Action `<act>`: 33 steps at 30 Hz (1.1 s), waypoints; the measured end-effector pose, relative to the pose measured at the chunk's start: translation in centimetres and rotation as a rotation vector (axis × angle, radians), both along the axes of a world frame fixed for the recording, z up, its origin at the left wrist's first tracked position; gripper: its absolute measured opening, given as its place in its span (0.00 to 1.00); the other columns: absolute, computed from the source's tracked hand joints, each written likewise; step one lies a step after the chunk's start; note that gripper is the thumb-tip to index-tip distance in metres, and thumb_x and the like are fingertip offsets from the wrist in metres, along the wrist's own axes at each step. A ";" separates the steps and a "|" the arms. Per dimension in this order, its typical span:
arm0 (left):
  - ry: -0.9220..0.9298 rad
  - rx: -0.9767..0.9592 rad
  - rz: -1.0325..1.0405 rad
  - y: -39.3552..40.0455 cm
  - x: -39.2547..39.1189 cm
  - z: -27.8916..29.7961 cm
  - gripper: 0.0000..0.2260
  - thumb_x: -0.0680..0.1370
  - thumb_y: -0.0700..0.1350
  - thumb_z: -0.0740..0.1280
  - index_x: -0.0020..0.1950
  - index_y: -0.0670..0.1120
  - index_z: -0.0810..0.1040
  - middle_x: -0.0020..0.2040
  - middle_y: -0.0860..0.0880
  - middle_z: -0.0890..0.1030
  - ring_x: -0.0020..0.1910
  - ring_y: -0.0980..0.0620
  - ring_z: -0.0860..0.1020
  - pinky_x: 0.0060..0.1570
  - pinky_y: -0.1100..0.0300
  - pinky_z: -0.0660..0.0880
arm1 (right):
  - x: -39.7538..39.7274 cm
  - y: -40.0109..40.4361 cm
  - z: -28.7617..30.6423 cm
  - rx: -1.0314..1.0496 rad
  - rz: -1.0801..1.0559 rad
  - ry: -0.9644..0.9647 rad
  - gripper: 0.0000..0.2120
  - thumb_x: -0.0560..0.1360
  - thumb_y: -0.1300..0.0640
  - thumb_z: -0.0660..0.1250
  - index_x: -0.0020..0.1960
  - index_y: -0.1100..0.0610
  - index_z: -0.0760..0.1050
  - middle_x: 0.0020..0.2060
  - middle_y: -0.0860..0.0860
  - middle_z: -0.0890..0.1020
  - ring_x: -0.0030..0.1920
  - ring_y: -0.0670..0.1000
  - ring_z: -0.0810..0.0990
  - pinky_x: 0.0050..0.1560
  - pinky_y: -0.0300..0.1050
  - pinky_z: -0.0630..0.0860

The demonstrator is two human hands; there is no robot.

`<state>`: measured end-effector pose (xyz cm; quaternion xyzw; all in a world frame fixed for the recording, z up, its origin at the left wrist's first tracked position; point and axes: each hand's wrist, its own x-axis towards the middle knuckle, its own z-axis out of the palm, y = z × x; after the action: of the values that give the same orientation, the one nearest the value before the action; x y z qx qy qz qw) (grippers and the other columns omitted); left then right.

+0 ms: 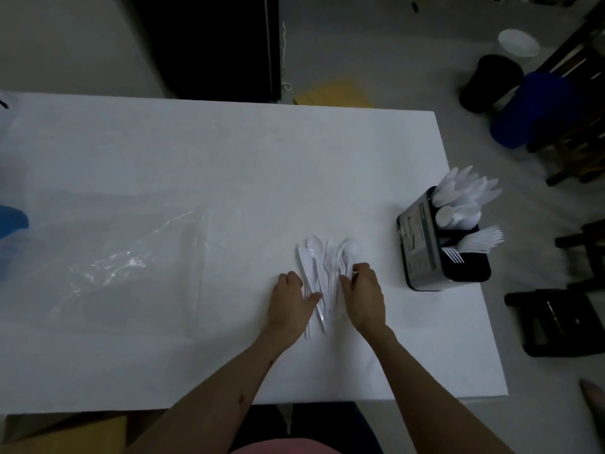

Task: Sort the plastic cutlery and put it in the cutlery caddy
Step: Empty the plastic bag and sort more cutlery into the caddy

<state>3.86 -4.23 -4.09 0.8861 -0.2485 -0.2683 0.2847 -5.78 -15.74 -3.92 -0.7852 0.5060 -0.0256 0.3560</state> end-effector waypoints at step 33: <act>1.189 -0.486 0.829 1.9 4.3 2.5 0.12 0.81 0.49 0.60 0.55 0.40 0.73 0.46 0.44 0.77 0.49 0.47 0.75 0.55 0.55 0.73 | 2.6 4.5 2.7 0.241 0.516 0.012 0.10 0.74 0.47 0.71 0.46 0.54 0.82 0.38 0.44 0.81 0.39 0.44 0.79 0.49 0.44 0.80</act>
<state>8.17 -2.36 -1.55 0.5259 0.2472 -0.5090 0.6350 -3.23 -11.20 -1.21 -0.8403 0.2910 0.1308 0.4383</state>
